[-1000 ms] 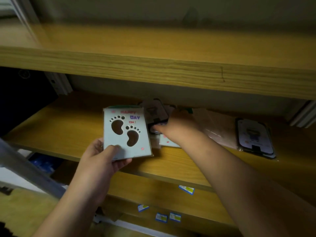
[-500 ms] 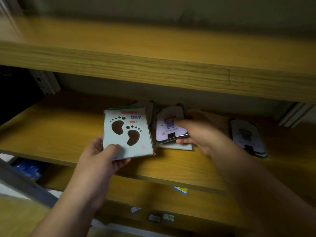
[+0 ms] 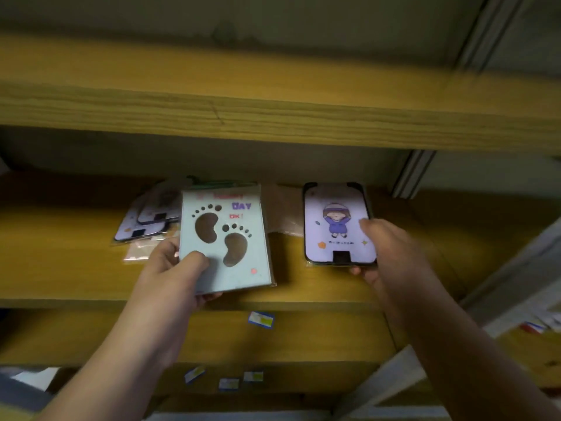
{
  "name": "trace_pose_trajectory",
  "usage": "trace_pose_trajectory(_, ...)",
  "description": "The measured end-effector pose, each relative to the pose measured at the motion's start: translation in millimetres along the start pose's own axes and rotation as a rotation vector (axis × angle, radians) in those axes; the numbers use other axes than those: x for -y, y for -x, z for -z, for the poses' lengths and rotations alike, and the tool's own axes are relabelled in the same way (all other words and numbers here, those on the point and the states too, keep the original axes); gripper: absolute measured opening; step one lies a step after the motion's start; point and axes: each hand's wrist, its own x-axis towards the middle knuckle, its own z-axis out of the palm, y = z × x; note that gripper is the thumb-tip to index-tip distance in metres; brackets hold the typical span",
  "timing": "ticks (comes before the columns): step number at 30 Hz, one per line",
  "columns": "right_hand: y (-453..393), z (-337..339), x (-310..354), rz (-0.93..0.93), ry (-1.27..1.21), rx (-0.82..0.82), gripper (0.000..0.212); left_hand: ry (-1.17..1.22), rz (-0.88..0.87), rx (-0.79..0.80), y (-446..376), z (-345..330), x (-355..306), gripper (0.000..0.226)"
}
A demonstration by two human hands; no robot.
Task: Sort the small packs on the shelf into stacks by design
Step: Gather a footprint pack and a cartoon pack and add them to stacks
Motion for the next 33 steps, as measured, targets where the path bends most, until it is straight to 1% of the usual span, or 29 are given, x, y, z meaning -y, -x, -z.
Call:
trace_pose_trajectory(3,14.2,26.8,-1.6,0.010,-0.069,-0.037,0.016,-0.025,0.007,0.000,23.6,-20.4,6.9,0.024)
trace_pose_trajectory(5,28.4,46.0,-2.0,0.014,-0.100,-0.029,0.015,-0.055,0.015,-0.007,44.9,-34.4,10.8,0.022)
trace_pose_trajectory(9,68.2,95.4,-4.8,0.048,-0.072,0.068,0.017,-0.099,0.016,-0.006,102.0,-70.3,18.1,0.021)
trace_pose_trajectory(14,115.6,173.2,-12.3,0.064,-0.062,0.180,0.019,-0.082,0.051,-0.002,177.8,-126.6,33.9,0.031)
trace_pose_trajectory(17,134.9,225.3,-14.6,0.073,-0.089,0.197,0.020,-0.092,0.032,0.017,216.3,-161.5,49.7,0.024)
trace_pose_trajectory(22,149.3,313.4,-14.2,0.062,-0.170,0.129,0.021,-0.135,0.030,0.083,260.8,-219.1,75.0,0.022)
trace_pose_trajectory(26,150.6,374.4,-13.2,0.066,-0.279,0.027,0.026,-0.144,0.060,0.203,283.7,-271.1,83.4,0.022)
trace_pose_trajectory(29,147.7,413.8,-17.4,0.072,-0.332,-0.041,0.028,-0.179,0.066,0.287,288.5,-308.8,90.0,0.021)
trace_pose_trajectory(33,138.7,461.6,-25.8,0.057,-0.376,-0.114,0.033,-0.212,0.095,0.341,284.4,-362.0,106.7,0.024)
